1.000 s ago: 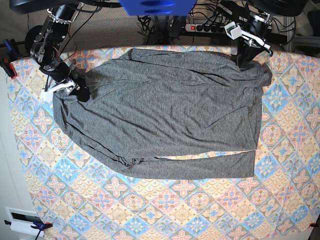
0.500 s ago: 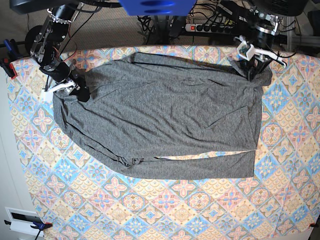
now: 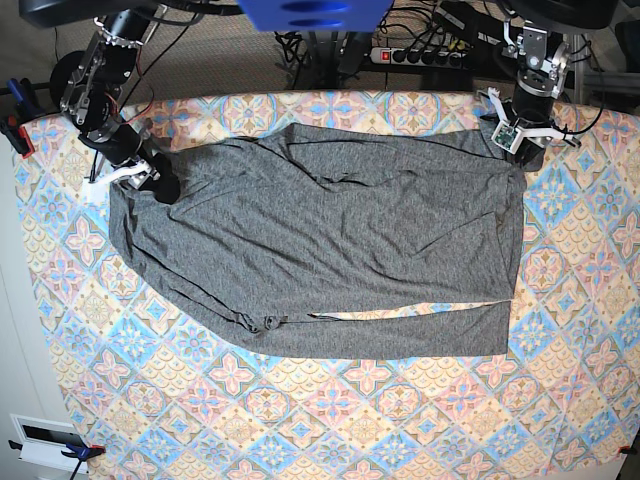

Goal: Layout the t-shirt on the table in an organized manner, then fold the t-shirt properly
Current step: 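Lift and pull the held collar corner away from the right gripper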

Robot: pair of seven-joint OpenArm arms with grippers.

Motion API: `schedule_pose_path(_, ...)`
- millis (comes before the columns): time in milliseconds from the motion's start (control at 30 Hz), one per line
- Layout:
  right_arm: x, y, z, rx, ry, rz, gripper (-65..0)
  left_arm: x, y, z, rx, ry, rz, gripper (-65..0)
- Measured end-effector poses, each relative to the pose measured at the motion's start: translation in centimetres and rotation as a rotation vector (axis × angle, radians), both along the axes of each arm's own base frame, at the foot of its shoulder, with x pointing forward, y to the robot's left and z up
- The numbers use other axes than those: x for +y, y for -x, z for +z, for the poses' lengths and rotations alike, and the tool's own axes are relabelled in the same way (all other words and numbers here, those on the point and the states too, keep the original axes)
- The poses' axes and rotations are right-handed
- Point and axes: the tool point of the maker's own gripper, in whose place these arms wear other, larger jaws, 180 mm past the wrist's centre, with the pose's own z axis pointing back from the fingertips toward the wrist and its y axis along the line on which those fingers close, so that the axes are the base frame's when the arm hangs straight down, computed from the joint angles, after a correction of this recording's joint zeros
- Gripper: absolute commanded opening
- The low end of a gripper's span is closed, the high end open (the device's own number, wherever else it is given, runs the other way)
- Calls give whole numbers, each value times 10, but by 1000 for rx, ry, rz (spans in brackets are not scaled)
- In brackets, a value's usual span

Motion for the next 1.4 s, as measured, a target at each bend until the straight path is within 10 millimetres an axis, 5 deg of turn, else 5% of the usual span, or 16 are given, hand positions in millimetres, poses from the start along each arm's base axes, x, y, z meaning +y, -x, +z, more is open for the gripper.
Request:
schedule_pose_path(133, 0, 0, 1, 1, 10, 3, -305, -8, 11, -18, 120, 9, -23, -347)
schedule_pose_path(300, -5, 3, 9, 8, 77, 15, -305, -28, 3, 9, 68, 108, -65, -281)
schedule_pose_path(467, -2, 12, 25, -12, 132, 53, -305, -58, 18, 26, 101, 229, -119, -279)
schedule_pose_path(633, -1, 9, 49, -75, 187, 73, -305, -59, 23, 24, 123, 231, -118, -279)
schedule_pose_path(800, -1, 18, 47, -56, 198, 82, -305, -50, 63, 10, 265, 181, -160, -279)
schedule_pose_path(1067, 0, 15, 49, -65, 197, 83, -305, -31, 74, 7, 316, 57, -202, -279)
schedule_pose_path(1400, 0, 15, 49, -67, 197, 84, -305, -82, 57, -8, 264, -38, -281, -278)
